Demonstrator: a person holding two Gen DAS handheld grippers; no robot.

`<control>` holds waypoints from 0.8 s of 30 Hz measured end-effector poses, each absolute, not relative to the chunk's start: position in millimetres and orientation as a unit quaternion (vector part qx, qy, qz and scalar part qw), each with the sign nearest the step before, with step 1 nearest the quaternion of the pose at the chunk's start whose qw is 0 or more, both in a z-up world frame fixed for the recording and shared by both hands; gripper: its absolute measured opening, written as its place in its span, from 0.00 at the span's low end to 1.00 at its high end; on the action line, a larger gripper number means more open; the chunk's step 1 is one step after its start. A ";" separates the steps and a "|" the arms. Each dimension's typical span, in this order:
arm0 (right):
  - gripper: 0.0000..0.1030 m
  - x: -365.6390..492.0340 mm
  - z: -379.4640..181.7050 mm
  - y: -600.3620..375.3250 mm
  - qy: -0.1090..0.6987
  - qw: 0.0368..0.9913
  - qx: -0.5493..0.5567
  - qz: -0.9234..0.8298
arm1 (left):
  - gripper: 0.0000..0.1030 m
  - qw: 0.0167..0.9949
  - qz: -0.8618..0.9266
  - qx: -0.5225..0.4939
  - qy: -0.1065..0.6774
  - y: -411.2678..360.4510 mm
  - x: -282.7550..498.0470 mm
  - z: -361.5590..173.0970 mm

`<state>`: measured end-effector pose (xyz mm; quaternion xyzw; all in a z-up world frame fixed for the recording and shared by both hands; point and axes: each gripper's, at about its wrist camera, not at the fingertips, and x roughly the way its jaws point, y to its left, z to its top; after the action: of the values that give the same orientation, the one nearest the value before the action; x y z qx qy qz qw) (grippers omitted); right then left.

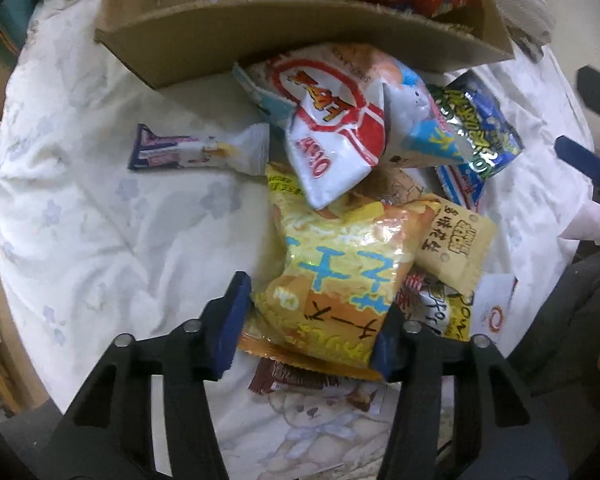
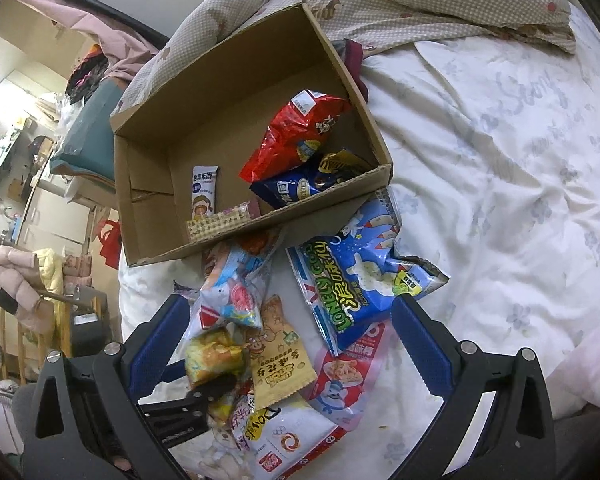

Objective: Organize snacks
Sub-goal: 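Grasp the yellow chip bag with the left gripper while the right grasps the blue GO bag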

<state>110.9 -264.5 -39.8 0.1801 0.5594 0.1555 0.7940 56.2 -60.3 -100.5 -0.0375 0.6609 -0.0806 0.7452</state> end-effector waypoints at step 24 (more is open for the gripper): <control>1.00 141.5 -59.5 -290.4 0.597 0.770 0.202 0.102 | 0.45 0.793 0.027 -0.115 0.598 26.4 55.2 -29.9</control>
<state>141.5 -290.4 -59.5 0.2016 0.5967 0.1015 0.7701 55.2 26.4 -29.9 -0.1151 0.5981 0.0267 0.7927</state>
